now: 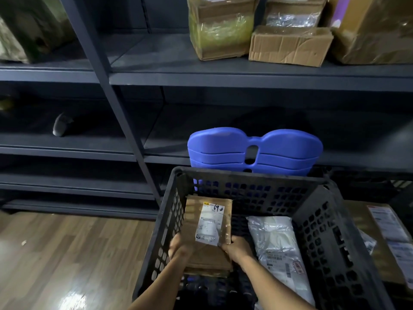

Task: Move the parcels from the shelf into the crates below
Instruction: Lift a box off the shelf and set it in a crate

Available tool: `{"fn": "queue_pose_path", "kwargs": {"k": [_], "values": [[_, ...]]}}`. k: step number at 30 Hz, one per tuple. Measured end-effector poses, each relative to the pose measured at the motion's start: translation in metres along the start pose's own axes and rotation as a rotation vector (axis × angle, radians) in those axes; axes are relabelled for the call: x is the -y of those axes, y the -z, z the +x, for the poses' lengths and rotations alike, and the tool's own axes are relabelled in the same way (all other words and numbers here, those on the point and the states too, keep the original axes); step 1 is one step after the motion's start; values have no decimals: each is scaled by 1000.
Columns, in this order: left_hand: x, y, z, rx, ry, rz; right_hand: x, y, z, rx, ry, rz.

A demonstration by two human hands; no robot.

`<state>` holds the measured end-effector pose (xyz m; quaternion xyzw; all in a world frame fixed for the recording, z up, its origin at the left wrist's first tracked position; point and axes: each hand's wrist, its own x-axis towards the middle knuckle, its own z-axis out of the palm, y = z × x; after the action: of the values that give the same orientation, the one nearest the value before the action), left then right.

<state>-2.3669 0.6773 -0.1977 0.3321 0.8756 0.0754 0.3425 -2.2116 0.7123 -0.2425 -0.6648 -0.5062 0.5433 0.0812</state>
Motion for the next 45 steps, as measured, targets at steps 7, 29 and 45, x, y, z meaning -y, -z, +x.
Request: {"fn": "queue_pose_path", "kwargs": {"k": [7,29,45], "values": [[1,-2,5,9,-6,-27,-3,-3,6,-8,4,23],[11,-25,-4,110,-454,671,-2,-10,-14,-311,580,-909],[-4,32,-47,76,-503,726,34,28,-70,-93,460,-920]]}}
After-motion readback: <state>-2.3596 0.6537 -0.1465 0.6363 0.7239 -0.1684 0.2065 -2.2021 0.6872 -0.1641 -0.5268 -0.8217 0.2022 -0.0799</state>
